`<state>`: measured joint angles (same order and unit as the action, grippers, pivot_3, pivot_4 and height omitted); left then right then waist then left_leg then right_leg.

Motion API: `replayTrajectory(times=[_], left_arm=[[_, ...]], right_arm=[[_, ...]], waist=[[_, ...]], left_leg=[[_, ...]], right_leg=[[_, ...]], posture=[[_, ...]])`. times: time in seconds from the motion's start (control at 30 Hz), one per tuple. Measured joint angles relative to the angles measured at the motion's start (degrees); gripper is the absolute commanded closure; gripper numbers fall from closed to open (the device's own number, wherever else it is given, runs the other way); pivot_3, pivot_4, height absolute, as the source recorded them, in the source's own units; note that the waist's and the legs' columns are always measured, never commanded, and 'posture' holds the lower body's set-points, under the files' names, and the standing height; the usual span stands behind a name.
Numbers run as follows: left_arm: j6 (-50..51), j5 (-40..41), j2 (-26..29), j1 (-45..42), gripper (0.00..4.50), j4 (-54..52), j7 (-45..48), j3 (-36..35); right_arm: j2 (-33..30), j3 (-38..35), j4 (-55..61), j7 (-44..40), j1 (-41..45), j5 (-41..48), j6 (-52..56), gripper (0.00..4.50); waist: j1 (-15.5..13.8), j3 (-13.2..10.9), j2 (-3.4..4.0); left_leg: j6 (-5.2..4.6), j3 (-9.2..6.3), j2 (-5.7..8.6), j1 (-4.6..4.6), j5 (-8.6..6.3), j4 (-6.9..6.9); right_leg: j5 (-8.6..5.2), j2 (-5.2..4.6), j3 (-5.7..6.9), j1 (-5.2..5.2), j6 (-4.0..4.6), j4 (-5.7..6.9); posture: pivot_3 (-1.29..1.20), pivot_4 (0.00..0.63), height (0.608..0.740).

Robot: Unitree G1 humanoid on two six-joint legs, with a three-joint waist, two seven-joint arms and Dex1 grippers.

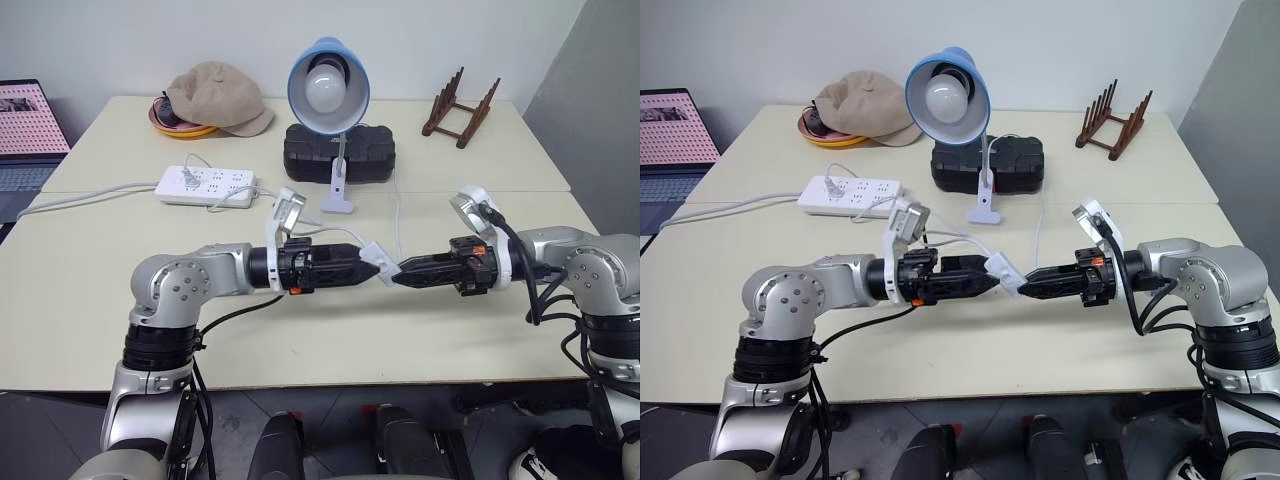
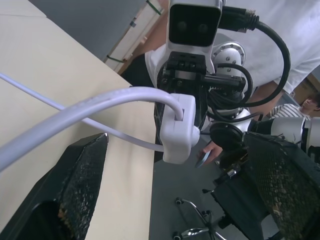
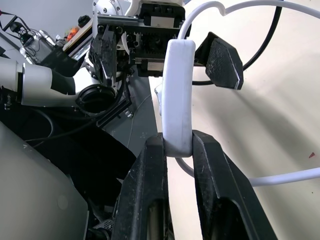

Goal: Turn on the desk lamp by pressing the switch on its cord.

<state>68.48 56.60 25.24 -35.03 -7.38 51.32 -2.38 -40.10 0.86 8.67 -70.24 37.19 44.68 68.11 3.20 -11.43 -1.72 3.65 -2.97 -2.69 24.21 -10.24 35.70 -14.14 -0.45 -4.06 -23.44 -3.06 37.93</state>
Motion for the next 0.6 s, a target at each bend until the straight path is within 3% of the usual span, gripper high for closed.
replayTrajectory(times=[0.17, 0.5, 0.6], left_arm=[[-0.1, 0.0, 0.0, 0.0, 1.22, 0.0, 0.1, 0.7], [-0.2, 0.2, 0.2, 0.1, 3.50, 0.0, 0.9, 0.6], [-0.2, 0.6, 0.3, 0.1, 3.96, 0.0, 1.0, 0.2]], right_arm=[[-0.1, 0.4, 0.1, 0.4, 0.0, 1.3, 0.1, 4.18], [-0.8, 1.0, 0.3, 0.7, 0.0, 1.9, 0.1, 4.18], [-1.2, 1.1, 0.3, 0.4, 0.0, 2.0, 0.0, 4.18]], waist=[[0.0, 0.0, 0.00], [0.0, 0.0, 0.00], [0.0, 0.0, 0.00]], left_leg=[[0.00, 0.00, 0.00, 0.05, 0.00, 0.00], [0.00, 0.00, 0.00, 0.15, 0.00, 0.00], [0.00, 0.00, 0.00, 0.15, 0.00, 0.00]], right_leg=[[0.00, 0.00, 0.00, -0.05, 0.01, -0.01], [0.00, 0.00, 0.00, -0.13, 0.00, -0.04], [0.00, 0.00, 0.00, -0.13, 0.00, -0.04]], posture=[[0.00, 0.150, 0.740], [0.00, 0.150, 0.740], [0.00, 0.150, 0.740]])
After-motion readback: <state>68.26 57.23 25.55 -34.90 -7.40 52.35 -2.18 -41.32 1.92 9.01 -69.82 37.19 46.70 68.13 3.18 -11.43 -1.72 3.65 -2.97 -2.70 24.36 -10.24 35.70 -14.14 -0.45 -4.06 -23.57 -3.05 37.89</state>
